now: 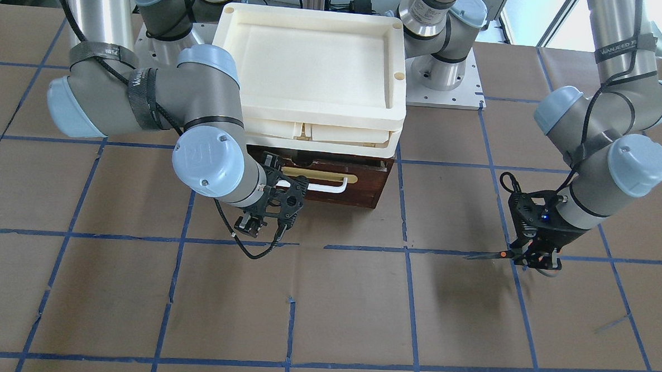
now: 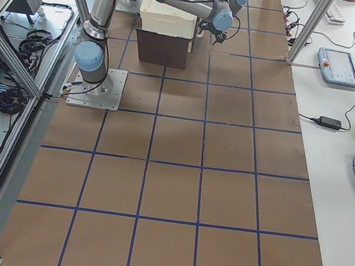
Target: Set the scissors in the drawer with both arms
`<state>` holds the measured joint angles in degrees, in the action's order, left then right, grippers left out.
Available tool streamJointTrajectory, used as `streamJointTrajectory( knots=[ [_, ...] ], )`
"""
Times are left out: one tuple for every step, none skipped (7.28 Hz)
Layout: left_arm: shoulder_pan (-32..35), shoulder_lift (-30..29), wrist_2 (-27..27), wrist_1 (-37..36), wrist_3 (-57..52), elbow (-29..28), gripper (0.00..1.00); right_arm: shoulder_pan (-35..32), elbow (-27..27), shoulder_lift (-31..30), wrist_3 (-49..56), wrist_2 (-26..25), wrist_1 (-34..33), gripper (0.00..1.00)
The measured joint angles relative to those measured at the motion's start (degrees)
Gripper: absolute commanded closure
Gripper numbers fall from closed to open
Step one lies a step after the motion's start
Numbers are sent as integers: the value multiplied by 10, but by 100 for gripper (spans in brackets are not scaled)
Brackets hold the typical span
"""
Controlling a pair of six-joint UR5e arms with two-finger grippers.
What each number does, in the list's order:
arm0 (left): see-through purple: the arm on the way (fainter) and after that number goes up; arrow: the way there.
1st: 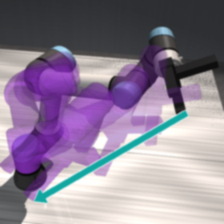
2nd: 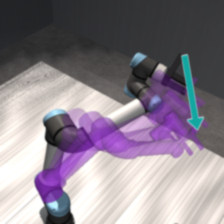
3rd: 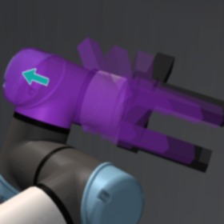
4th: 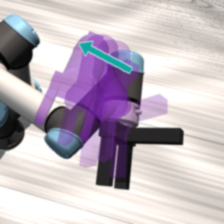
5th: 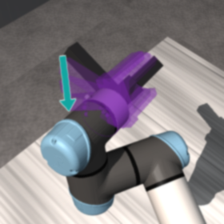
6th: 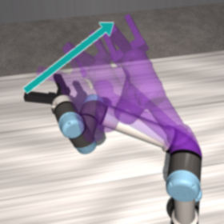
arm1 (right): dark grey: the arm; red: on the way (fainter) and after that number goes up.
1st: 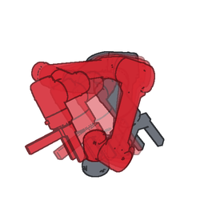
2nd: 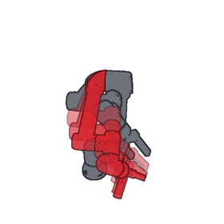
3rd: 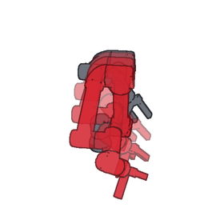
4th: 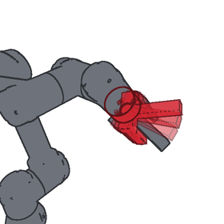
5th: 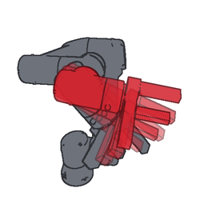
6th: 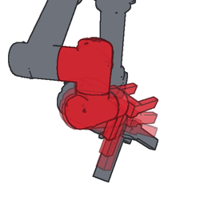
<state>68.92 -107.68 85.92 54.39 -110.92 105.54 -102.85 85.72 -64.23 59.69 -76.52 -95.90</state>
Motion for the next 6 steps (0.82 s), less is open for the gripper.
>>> streamJointTrajectory(
  knots=[
    [6,9,-4,12,1,-5,85,0,-11,7,3,0,0,0],
    [9,14,-10,27,1,-13,85,0,-21,14,4,-3,-1,0],
    [11,17,-14,38,2,-20,85,1,-33,19,5,-6,-1,0],
    [13,20,-16,45,2,-25,85,2,-44,26,5,-8,0,0],
    [17,25,-21,51,2,-27,85,2,-55,34,5,-9,0,0],
    [21,32,-30,59,3,-29,85,3,-63,41,6,-9,0,0]
  ],
)
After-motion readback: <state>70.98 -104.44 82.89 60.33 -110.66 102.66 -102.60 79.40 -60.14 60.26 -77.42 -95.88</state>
